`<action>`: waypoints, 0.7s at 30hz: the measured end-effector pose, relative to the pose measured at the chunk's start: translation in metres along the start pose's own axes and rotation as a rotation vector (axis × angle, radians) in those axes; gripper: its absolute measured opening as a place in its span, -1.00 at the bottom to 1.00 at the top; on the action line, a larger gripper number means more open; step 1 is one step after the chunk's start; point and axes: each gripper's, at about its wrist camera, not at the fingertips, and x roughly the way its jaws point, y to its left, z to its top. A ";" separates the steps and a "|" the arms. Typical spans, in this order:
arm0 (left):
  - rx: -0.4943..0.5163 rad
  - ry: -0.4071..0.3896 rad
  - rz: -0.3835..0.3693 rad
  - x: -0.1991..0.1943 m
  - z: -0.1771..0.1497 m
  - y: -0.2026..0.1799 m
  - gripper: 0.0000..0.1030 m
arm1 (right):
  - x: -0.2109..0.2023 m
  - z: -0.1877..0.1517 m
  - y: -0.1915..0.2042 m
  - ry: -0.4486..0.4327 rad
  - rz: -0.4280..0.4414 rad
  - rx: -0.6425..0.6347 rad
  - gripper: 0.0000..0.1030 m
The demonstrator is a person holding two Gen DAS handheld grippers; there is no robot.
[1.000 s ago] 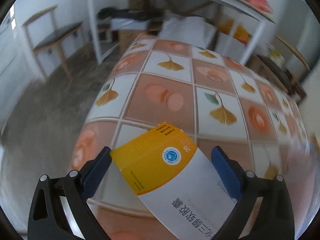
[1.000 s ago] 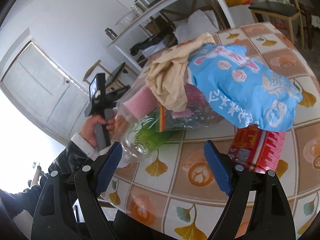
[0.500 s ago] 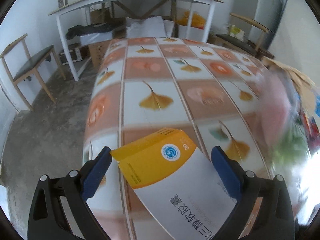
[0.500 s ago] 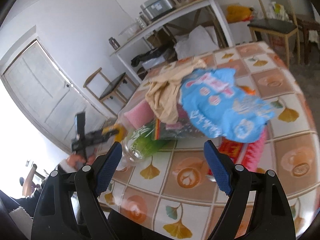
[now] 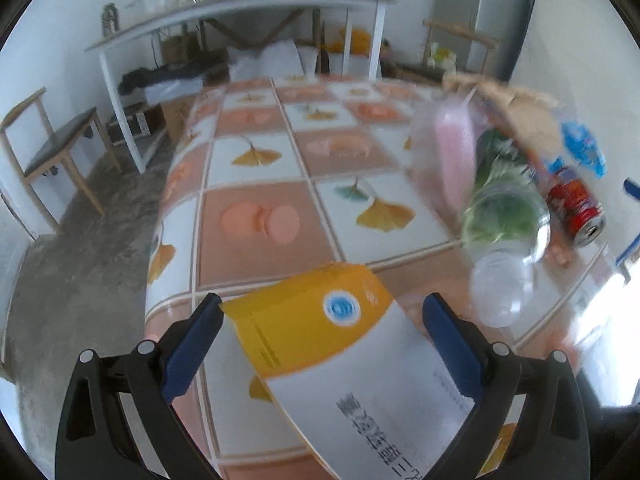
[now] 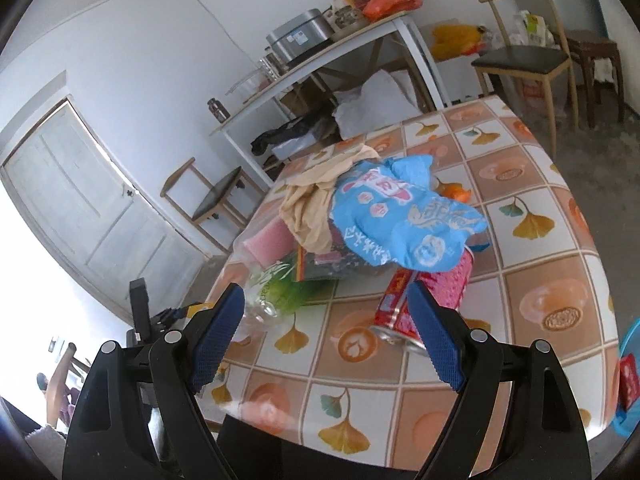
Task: Collect trash
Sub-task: 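Lift the medicine box off the table with the left tool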
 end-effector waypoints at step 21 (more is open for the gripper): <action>-0.259 0.134 0.115 -0.006 -0.044 -0.018 0.90 | -0.004 -0.013 0.007 0.012 0.019 0.006 0.55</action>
